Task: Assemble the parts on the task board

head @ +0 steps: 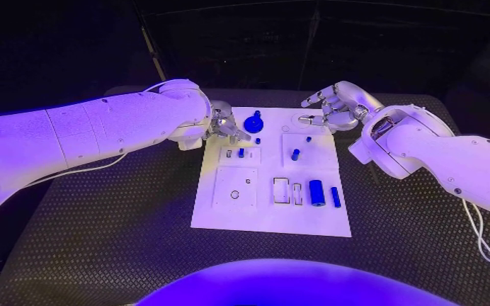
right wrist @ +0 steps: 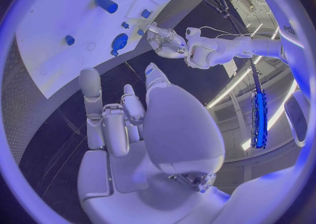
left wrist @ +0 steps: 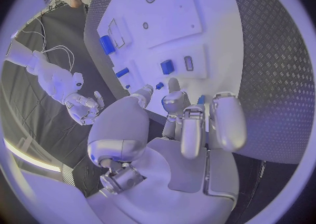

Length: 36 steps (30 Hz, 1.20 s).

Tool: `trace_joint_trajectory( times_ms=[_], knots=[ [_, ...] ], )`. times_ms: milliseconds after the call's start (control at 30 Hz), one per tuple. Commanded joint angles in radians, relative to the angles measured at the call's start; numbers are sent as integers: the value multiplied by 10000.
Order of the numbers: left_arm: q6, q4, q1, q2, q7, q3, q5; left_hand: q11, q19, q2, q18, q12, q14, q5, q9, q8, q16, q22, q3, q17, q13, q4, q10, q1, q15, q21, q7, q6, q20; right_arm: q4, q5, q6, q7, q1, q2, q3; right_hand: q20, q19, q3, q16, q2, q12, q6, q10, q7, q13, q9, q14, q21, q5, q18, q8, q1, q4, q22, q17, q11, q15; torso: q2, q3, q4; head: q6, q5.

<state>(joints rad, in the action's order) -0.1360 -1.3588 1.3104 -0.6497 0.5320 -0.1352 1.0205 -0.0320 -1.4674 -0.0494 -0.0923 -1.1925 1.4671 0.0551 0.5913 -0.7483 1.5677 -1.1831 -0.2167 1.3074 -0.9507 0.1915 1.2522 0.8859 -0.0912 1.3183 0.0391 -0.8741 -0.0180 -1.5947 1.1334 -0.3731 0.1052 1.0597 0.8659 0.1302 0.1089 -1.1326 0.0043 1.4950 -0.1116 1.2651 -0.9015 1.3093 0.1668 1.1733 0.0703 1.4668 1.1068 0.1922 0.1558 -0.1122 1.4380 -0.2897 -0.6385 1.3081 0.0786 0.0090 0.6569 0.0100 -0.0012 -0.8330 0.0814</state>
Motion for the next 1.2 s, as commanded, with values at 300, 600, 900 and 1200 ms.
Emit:
trace_joint_trajectory(
  times_ms=[300, 600, 900, 1200],
  knots=[
    [-694, 572, 729, 20, 18, 318, -232, 367, 248, 320, 51, 525, 1021, -12, -609, 1046, -4, 646, 863, 2575, 756, 77, -675, 851, 271, -567, 411, 790, -208, 70, -79, 40, -105, 16, -31, 7, -2, 68, -55, -48, -41, -24, 47, -43, 1, -6, -10, 577, -61, 67, 70, -45, -110, 0, 28, 677, 8, -63, -1, 23, 5, 93, -3],
    [-1529, 2136, 896, 824, -22, 282, -153, 414, 232, 429, 52, 509, 1034, -12, -828, 1232, 24, 607, 1115, 2623, 775, 138, -699, 1011, 316, -559, 463, 734, -264, 68, -83, 51, -103, 16, -66, 7, -2, 68, -55, -48, -41, -24, 47, -43, 1, -6, -10, 577, -61, 67, 70, -45, -110, 0, 28, 677, 8, -63, 36, -3, -22, 181, 2],
    [-2150, 3115, 799, 1356, 8, 137, 142, 431, 224, 517, 53, 525, 1037, -13, -941, 1318, 31, 584, 1268, 2634, 820, 208, -740, 1055, 332, -554, 480, 692, -285, 32, -84, 31, -115, 16, -65, 7, -2, 71, -71, -54, -36, -14, 52, -35, 2, 3, -11, 577, -74, 77, 71, -47, -131, 1, 42, 670, 9, -63, 52, -12, -7, 180, 12],
    [-2472, 3842, 629, 1745, 26, 94, 232, 437, 217, 561, 57, 522, 1037, -13, -986, 1351, 31, 558, 1318, 2634, 822, 216, -748, 1105, 339, -540, 486, 673, -292, 28, -84, 15, -140, 15, -85, 7, -2, 70, -68, -57, -21, -18, 53, -39, 1, -5, -11, 577, -78, 88, 71, -49, -126, 9, 44, 668, 8, -63, 36, -9, -27, 145, 94]
  ],
)
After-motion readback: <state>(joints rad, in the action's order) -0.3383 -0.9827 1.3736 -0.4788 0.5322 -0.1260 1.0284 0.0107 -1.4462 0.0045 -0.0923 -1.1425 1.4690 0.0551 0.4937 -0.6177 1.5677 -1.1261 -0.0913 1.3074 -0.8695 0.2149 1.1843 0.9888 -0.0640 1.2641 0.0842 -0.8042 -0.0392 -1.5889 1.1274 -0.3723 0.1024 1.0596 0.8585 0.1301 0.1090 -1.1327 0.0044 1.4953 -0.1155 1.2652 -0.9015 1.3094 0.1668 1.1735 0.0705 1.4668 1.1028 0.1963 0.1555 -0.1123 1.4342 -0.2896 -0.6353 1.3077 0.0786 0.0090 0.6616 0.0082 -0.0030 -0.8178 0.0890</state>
